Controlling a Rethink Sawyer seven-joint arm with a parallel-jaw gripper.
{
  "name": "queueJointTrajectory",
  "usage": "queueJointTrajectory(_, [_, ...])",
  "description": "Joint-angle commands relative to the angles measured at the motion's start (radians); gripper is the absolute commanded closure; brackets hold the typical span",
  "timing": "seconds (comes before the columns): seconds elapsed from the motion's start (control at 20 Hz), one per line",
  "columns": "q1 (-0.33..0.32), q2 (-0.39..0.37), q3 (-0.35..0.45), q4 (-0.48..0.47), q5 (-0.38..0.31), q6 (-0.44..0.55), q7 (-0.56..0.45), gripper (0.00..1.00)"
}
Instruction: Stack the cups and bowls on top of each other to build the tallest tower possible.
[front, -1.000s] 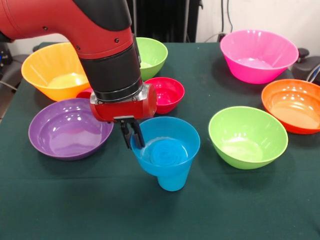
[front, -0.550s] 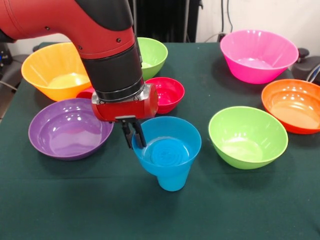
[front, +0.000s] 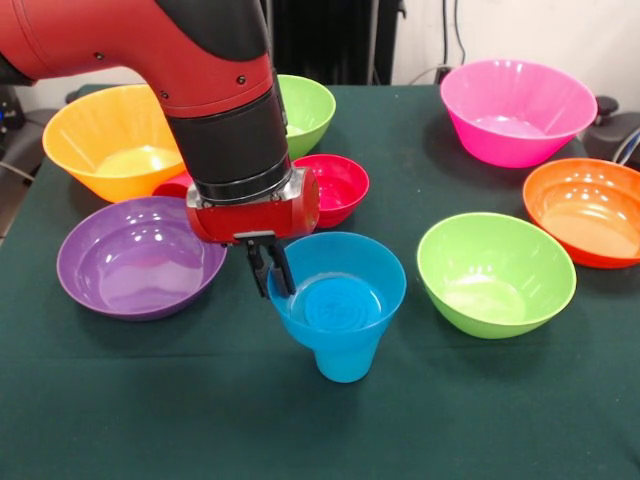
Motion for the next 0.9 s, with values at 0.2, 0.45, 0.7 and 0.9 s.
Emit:
queueJointTrajectory(0.2, [0.043,-0.021,-0.028,0.067,-0.072,-0.068,-0.147,1.0])
queueJointTrajectory(0.45, [0.041,-0.019,-0.027,0.066,-0.07,-0.07,-0.156,1.0])
queueJointTrajectory(0.7, [0.042,-0.019,-0.029,0.065,-0.068,-0.069,-0.161,1.0])
queueJointTrajectory(0.9, [0.041,-0.019,-0.031,0.068,-0.069,-0.071,-0.16,1.0])
